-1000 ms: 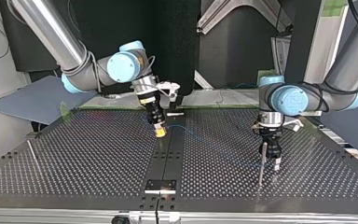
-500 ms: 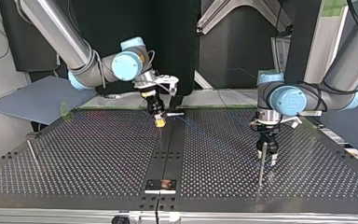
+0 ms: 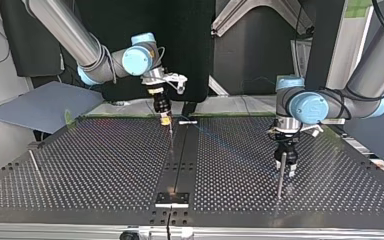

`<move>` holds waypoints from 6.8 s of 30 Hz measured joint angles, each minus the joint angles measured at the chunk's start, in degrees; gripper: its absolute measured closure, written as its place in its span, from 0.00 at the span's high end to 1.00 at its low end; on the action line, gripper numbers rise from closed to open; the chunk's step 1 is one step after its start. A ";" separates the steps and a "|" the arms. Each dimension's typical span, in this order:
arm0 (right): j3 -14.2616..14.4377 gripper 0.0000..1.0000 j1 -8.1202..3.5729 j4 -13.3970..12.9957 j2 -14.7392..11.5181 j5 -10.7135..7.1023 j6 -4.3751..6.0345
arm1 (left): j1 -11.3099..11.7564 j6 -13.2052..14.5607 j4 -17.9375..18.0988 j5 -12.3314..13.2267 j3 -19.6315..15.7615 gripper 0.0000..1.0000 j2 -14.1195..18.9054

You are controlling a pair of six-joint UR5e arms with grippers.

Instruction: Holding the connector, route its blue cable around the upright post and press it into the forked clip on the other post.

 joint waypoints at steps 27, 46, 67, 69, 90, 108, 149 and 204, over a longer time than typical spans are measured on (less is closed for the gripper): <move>13.19 0.00 -3.54 -13.21 10.94 11.10 1.16 | 0.01 -0.02 -0.29 -0.11 0.00 1.00 0.00; 22.17 0.00 -7.01 -22.18 19.79 14.00 4.25 | 0.28 -0.04 -0.36 -0.14 0.00 1.00 0.02; 23.77 0.00 -12.24 -32.46 30.04 10.28 3.70 | 0.32 0.07 -0.71 -0.17 0.01 1.00 -0.02; 23.76 0.00 -12.54 -33.39 30.36 9.38 3.46 | 0.30 0.07 -0.78 -0.19 0.01 1.00 -0.01; 23.70 0.00 -16.48 -40.66 21.75 -0.18 2.52 | 0.35 0.07 -1.06 -0.46 0.01 1.00 0.01; 22.83 0.00 -18.69 -39.57 12.72 -9.22 2.14 | -0.11 1.58 -2.75 -4.25 0.03 1.00 0.02; 24.80 0.00 -18.55 -36.15 14.23 -17.24 -3.79 | -0.04 0.25 -6.51 -6.41 0.07 1.00 0.10; 23.38 0.00 -18.53 -34.16 14.17 -17.35 -4.11 | 0.86 7.36 -29.39 -3.58 3.81 1.00 24.82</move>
